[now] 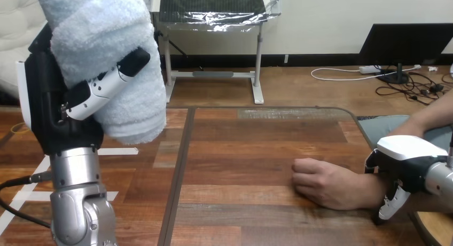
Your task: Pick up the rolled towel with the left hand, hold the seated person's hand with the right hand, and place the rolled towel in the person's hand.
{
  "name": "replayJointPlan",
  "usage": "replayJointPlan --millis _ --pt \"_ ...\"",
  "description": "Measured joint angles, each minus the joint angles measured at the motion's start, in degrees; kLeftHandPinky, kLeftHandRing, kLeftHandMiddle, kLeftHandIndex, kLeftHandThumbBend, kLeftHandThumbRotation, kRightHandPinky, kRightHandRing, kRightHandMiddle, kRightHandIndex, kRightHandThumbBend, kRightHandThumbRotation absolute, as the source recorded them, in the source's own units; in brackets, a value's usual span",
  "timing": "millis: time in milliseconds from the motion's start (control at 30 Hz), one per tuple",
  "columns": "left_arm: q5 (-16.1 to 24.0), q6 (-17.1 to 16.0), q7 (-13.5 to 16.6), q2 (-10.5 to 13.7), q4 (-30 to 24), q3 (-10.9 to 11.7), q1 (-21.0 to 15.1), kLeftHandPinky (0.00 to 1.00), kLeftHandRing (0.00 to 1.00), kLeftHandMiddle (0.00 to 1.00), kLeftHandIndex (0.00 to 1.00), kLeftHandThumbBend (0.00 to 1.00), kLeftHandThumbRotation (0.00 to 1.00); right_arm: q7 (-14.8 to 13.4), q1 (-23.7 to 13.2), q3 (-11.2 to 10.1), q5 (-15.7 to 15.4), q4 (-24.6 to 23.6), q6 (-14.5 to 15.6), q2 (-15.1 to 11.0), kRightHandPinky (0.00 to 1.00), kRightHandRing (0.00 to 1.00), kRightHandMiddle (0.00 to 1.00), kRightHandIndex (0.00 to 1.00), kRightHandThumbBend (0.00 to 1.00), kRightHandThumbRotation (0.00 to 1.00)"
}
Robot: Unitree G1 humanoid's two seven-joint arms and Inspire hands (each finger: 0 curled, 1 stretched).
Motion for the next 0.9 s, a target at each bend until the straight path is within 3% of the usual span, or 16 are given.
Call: replayJointPlan --millis 300,900 --pt "0.0 0.0 0.1 0.0 -0.3 0.1 0.0 0.22 0.27 0.34 0.39 0.54 0.0 -0.1 -0.2 0.1 -0.3 0.7 -0.1 0.4 0.17 0.26 0.39 0.52 0.9 0.1" --pt "0.0 0.0 0.3 0.0 -0.3 0.1 0.0 0.21 0.27 0.34 0.39 0.54 0.0 -0.8 -0.7 0.1 -0.4 1.9 -0.9 0.5 0.12 0.2 0.31 0.51 0.9 0.08"
